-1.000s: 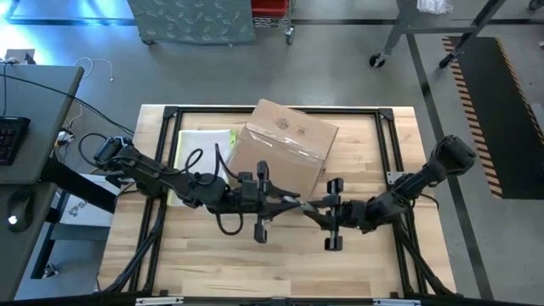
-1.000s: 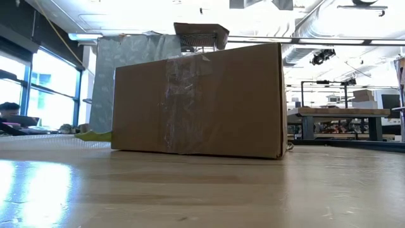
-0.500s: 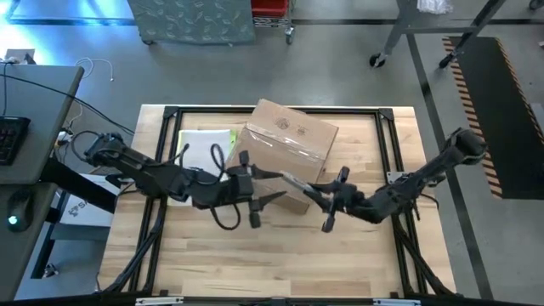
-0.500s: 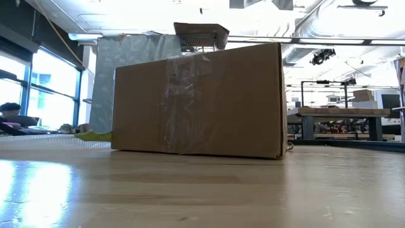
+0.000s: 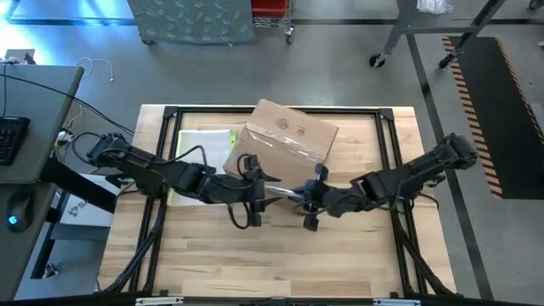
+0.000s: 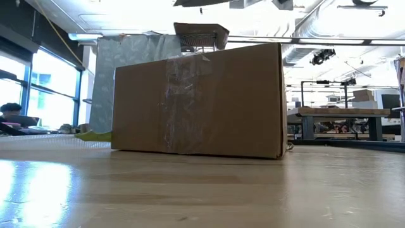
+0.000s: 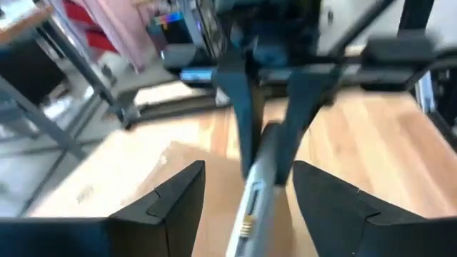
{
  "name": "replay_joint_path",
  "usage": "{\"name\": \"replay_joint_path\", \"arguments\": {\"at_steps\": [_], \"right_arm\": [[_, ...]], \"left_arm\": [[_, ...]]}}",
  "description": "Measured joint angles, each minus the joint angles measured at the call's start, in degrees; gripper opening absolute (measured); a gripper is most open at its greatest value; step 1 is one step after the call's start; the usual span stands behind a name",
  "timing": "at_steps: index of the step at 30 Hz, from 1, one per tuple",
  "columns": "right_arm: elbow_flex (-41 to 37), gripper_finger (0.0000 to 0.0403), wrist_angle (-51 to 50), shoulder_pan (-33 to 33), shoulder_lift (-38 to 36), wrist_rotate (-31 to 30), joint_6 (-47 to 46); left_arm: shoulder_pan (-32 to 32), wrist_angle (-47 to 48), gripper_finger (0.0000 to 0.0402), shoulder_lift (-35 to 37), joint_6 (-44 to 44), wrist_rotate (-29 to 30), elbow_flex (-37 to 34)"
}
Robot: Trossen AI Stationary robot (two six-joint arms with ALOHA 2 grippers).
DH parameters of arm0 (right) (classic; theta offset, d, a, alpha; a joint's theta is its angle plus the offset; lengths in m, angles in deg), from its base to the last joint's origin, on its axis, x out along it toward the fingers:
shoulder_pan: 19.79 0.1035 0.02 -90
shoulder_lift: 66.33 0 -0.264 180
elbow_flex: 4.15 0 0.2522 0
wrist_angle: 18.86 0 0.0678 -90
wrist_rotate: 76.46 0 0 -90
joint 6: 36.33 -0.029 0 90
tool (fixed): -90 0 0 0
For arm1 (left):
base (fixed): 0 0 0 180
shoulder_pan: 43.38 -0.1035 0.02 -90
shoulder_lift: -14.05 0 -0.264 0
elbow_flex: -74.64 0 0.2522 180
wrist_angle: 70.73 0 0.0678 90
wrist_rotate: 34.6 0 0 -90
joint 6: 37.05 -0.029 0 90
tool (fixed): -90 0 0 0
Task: Unpack boxes
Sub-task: Open the cardboard box using the silver cutter
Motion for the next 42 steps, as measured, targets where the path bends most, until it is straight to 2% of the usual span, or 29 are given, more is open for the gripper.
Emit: {"name": "replay_joint_path", "arguments": {"at_steps": [7,9,15,21,29,37,42], "right_arm": [[2.6,0.0057,-2.8,-0.1,2.4,0.7,1.4],[2.6,0.0057,-3.1,-0.1,2.5,1.6,1.4],[2.6,0.0057,-3.1,-0.1,2.5,2.4,1.4],[2.5,0.0057,-3.3,-0.1,2.5,2.4,1.4],[2.5,0.0057,-3.6,-0.1,2.5,2.7,2.3],[2.5,0.0058,-3.3,-0.1,2.5,2.0,2.9],[2.5,0.0114,-3.2,-0.1,2.3,0.9,5.2]], "left_arm": [[-3.2,5.1,0.0251,-1.4,3.3,-13.8,-0.1],[-3.6,5.4,0.0257,-2.7,3.3,-14.1,-0.1],[-3.5,5.2,0.0254,-6.2,0.9,-9.6,-0.1],[-2.7,5.0,0.0198,-7.0,0.5,-9.8,-0.1],[-2.8,7.3,0.0062,-7.0,1.4,-9.4,-0.1],[-2.7,7.3,0.0058,-7.0,1.6,-8.3,-0.1],[-2.6,3.4,0.0058,-6.9,5.2,-6.9,-2.3]]}}
